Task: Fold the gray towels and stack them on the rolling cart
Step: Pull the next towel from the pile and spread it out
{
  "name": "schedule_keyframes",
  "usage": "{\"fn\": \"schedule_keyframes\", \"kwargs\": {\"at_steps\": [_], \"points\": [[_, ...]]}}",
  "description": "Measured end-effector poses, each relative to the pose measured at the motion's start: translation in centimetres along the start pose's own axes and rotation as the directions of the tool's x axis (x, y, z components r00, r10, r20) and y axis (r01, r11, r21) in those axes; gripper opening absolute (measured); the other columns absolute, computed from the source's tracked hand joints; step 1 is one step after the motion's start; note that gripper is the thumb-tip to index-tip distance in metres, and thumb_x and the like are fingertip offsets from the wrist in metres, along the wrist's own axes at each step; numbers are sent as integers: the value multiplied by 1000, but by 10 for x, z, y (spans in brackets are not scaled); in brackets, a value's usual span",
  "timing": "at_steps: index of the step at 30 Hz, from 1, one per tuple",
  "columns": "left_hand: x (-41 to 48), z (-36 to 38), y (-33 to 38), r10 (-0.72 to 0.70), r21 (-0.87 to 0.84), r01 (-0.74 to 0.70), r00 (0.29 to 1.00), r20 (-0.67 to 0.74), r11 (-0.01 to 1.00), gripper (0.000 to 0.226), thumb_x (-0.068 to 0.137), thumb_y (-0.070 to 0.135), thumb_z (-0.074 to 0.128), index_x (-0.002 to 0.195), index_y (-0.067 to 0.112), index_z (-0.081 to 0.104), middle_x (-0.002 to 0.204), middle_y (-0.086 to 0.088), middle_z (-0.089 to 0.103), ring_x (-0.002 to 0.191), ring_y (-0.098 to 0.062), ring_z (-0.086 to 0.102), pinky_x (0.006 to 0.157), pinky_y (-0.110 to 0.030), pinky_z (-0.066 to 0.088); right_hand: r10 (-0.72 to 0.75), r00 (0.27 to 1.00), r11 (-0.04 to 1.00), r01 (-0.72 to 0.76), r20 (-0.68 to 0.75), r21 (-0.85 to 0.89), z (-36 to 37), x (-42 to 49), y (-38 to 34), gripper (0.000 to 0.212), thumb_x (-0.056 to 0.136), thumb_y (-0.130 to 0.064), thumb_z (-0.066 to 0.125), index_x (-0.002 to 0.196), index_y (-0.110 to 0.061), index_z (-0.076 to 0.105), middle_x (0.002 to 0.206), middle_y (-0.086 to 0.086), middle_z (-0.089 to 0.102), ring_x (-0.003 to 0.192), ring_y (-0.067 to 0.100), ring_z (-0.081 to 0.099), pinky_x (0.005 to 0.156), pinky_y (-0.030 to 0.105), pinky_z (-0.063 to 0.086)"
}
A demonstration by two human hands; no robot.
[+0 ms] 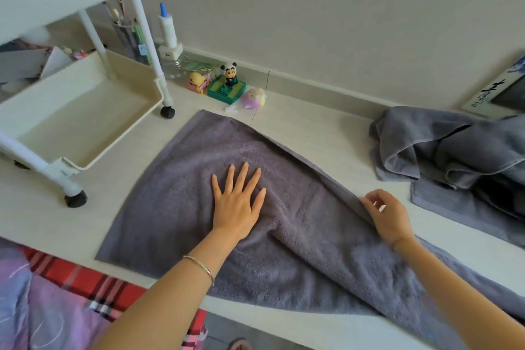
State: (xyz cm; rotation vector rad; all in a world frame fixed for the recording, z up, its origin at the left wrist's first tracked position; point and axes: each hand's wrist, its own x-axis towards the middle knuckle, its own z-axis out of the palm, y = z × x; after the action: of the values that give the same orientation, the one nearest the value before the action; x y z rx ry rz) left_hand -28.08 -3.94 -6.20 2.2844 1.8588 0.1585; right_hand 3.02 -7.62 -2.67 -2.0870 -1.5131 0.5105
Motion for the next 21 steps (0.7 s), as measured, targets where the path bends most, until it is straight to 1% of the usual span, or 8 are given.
{"fn": "schedule_keyframes", "kwargs": {"at_steps": [3,7,10,12,14,16,18,21], "points": [[-1,0,-6,9,12,-9,1000,-17,1000,77,85,60,-22,150,36,11,159,3,8,147,-26,2,113,-60,-4,20,996,996,-28,89,88,-5,29,-6,14,90,-18,61,77,-18,58,76,0,60,73,21,54,71,27,37],[-1,1,-6,-6,14,7,999,-33,1000,66,93,58,-5,149,34,20,158,1,18,146,-27,11,113,-60,-1,-102,962,992,80,252,96,-7,53,-33,18,88,-29,62,73,-19,62,72,-6,64,64,7,54,67,23,42],[6,-3,-2,-22,-30,20,998,-65,999,63,94,55,11,145,26,35,148,-7,40,139,-31,32,112,-61,11,-204,910,977,213,362,15,0,42,-40,19,77,-34,75,73,-22,61,71,-9,59,63,6,49,62,16,40],[22,-10,0,-27,-60,21,995,-100,998,64,93,53,13,143,22,38,139,-10,47,133,-30,39,112,-61,18,-251,876,951,302,411,-65,5,37,-33,20,76,-33,76,75,-33,56,74,-11,58,64,5,50,63,20,42],[40,-16,1,-40,-57,36,997,-72,998,70,89,57,3,149,26,24,150,-10,33,141,-31,23,113,-60,3,-257,879,953,300,402,-48,5,39,-26,20,81,-26,71,76,-35,55,76,-9,60,64,7,51,66,22,41],[52,-14,-4,-81,-9,81,997,-6,997,75,82,60,-10,151,33,4,160,-2,6,146,-30,0,110,-59,-10,-213,899,977,206,382,59,-1,47,-29,10,87,-21,66,80,-24,59,74,-3,63,63,6,50,65,19,41],[55,-8,-10,-108,48,107,994,18,993,76,80,61,-15,150,35,-3,160,2,-3,146,-31,-7,109,-62,-10,-168,929,980,121,330,160,-10,66,-39,7,89,-19,61,84,-16,59,72,4,65,61,3,51,62,14,41],[50,-3,-17,-125,58,125,992,-6,990,73,82,61,-12,150,37,0,160,3,-2,146,-31,-7,111,-64,-6,-178,956,981,153,234,121,-19,115,-54,5,89,-17,63,85,-13,62,73,16,64,67,13,53,64,16,41]]}}
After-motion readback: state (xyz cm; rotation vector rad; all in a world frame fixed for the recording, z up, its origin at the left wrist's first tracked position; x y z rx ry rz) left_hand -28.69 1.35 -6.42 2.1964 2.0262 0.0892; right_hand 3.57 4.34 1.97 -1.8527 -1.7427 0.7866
